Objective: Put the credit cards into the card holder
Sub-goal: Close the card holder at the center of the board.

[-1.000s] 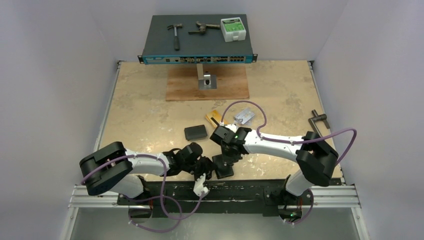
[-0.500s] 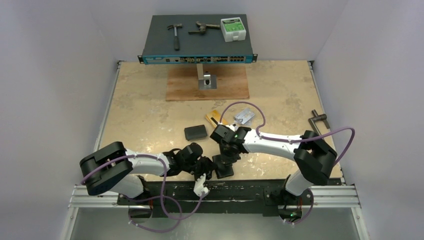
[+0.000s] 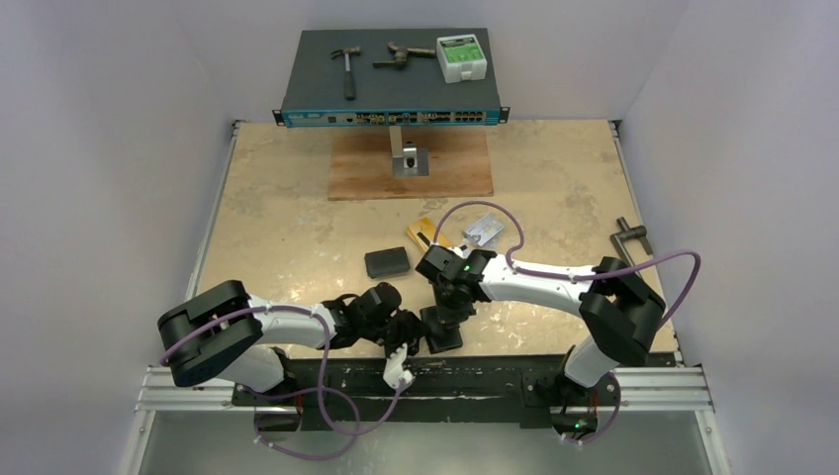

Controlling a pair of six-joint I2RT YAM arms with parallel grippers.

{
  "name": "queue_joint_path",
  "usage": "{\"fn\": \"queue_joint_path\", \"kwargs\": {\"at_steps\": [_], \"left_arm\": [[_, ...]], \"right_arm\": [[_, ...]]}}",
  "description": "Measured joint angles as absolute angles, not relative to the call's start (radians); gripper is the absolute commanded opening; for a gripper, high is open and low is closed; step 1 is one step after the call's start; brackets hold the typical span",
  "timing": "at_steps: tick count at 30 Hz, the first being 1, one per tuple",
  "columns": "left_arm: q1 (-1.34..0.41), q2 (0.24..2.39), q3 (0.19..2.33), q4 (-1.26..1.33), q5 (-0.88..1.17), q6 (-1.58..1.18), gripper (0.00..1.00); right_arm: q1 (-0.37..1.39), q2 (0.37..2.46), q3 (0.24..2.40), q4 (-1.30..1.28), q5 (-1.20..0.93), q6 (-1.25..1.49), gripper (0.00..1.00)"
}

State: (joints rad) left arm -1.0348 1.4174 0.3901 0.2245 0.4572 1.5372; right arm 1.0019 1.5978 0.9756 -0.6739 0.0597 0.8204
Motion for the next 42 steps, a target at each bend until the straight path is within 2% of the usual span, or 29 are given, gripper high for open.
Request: {"fn": "queue_joint_path", "kwargs": {"at_steps": [42], "left_arm": [[-1.037, 1.416, 0.430, 0.152, 0.447, 1.499, 0.13]], "right_arm": [[1.021, 1.618, 0.916, -0.608, 0.061, 0.844, 0.00]]}}
